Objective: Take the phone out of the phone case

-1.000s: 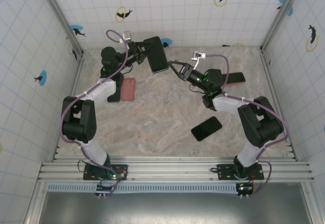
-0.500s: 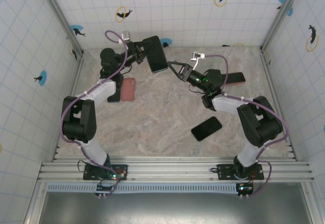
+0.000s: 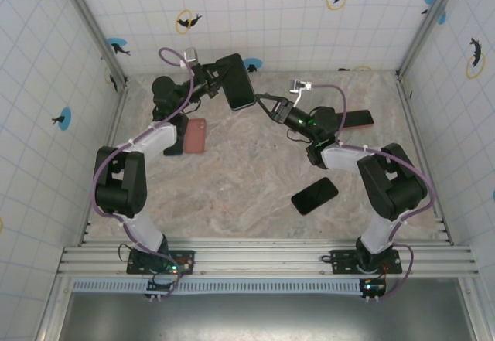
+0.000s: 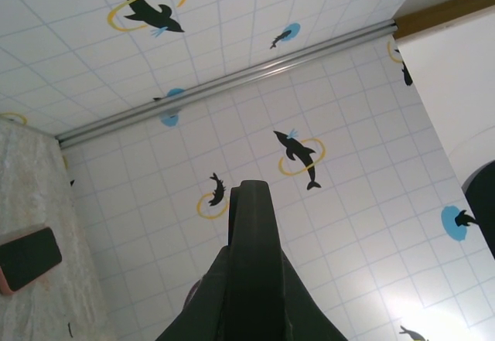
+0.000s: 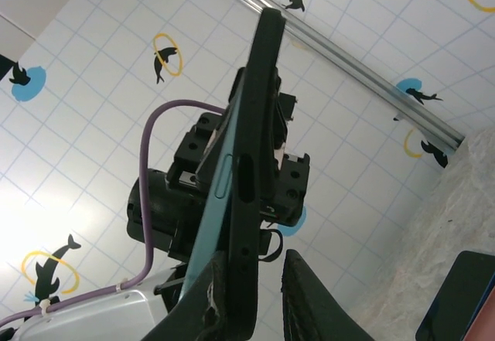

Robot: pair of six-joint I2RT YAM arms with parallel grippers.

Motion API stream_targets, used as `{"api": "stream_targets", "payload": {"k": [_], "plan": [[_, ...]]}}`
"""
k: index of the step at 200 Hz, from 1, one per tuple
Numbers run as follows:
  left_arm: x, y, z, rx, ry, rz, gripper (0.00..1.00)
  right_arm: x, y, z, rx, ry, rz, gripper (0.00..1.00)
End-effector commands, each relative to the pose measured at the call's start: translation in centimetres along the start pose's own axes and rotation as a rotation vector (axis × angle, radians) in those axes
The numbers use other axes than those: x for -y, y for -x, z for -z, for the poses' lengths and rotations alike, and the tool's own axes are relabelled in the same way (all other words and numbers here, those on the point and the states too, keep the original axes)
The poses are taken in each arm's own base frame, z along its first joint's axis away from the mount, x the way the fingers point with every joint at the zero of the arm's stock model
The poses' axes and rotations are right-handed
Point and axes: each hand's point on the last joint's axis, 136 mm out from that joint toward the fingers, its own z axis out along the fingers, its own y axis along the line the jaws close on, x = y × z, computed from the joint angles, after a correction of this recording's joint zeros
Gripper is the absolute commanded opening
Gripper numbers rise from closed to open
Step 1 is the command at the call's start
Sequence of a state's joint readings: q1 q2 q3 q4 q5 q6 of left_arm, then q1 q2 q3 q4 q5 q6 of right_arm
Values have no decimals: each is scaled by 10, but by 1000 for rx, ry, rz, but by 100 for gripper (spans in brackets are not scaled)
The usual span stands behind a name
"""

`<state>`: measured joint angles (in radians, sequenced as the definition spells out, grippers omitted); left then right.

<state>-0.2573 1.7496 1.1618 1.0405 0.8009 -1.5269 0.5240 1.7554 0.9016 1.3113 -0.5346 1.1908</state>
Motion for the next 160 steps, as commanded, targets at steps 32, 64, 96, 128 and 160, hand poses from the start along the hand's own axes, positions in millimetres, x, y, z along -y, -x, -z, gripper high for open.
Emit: {"api": "stream_targets", "payload": {"k": [32,64,96,128,160], "plan": [[33,-2,-4,3,-90,-49,0,-1,-6,-7,-40,18,16,22],[30,-1,-7,13,-78,-47,0,-4,-7,-14,-44,25,5,23],[15,0,-10,44,-19,-38,0,-7,-6,-25,-18,22,-34,24],[2,1,-10,82,17,-8,0,-11,-5,-34,26,15,-96,25],[-11,-1,-9,96,46,9,0,-11,-1,-37,81,2,-154,25]]}}
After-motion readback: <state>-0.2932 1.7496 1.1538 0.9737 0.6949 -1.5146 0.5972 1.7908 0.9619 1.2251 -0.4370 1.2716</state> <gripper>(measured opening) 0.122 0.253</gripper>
